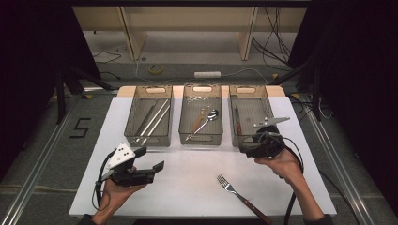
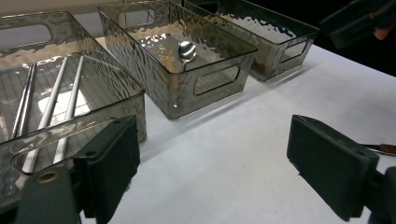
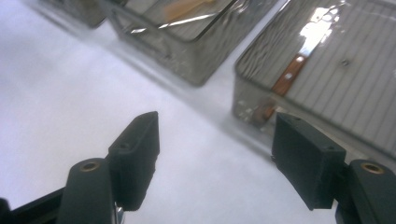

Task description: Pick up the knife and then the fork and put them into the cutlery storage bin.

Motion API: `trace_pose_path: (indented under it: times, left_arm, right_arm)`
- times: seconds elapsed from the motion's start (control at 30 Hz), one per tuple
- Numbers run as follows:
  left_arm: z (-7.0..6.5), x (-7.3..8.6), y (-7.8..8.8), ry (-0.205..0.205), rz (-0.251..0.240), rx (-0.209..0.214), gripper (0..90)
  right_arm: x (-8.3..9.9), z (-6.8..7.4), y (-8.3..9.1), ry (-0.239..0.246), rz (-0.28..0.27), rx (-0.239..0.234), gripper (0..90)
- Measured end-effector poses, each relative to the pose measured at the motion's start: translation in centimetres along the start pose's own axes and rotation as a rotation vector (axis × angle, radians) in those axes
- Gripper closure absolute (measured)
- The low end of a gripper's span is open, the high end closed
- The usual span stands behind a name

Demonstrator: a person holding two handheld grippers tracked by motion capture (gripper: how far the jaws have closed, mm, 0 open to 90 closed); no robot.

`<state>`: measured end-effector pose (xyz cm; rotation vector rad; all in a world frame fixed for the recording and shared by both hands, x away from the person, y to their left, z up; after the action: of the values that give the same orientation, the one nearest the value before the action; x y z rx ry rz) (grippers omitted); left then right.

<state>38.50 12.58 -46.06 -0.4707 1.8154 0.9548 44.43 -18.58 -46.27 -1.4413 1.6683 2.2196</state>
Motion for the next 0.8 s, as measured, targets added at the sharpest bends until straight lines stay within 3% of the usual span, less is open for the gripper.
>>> trace_pose_path:
  times: [0.3,0.8]
  left_arm:
    - [0.0,-0.1,0.0,-0.001,-0.004,-0.002,16.5]
    - [0.0,-0.1,0.1,-0.006,-0.005,0.0,16.4]
  right_arm:
    - [3.0,2.5,0.3,0.046,0.045,-0.037,32.2]
    - [7.8,4.9,1.1,0.089,0.133,-0.081,33.2]
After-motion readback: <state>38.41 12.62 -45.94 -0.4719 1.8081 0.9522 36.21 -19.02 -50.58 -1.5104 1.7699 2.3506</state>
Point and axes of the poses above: each handheld gripper's, and its own axes: y roughly backward along the jaws, x roughly out of its underside, z roughly to its left, the point moved 10 cm from there along -y, roughly forward along the jaws, and after that the axes turned 5 degrees about y, right-handed, at the moved point
